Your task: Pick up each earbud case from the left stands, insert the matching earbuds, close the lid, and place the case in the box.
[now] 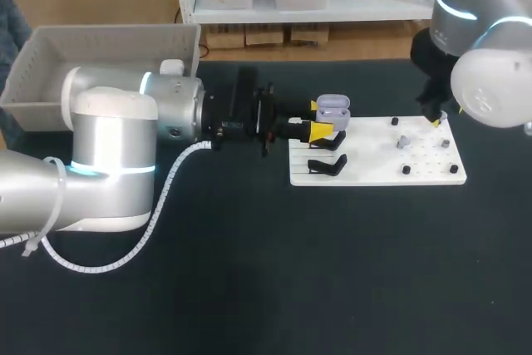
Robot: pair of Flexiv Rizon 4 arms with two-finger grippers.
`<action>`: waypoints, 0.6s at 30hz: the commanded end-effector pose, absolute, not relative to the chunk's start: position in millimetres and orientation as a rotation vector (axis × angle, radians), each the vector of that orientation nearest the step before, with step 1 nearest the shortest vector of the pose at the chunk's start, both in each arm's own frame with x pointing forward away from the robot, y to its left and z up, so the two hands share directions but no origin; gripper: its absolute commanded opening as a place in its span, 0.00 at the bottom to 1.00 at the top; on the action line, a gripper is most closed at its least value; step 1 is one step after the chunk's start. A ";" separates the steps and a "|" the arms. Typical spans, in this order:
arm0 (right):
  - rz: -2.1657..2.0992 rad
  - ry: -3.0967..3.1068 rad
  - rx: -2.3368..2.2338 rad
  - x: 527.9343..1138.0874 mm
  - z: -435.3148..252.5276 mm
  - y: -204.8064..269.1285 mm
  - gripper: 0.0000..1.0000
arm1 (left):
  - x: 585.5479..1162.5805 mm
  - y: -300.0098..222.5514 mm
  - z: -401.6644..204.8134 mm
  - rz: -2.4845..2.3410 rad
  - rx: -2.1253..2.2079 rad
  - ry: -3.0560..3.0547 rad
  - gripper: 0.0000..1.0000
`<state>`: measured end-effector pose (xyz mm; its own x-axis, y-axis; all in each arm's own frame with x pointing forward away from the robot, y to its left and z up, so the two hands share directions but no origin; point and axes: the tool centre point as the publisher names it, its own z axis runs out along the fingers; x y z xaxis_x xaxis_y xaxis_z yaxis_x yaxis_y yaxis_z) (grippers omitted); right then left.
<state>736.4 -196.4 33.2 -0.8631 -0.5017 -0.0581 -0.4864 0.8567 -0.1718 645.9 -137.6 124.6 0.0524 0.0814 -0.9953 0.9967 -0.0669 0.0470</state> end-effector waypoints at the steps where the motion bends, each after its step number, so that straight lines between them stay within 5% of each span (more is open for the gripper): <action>1: -0.231 2.945 -0.785 743.7 28.4 -194.6 0.49 | 646.2 -138.2 124.5 -1.177 1.341 1.203 0.00; 18: -0.242 2.968 -0.751 749.4 19.6 -199.0 0.45 | 646.2 -138.2 124.5 -1.177 1.341 1.203 0.00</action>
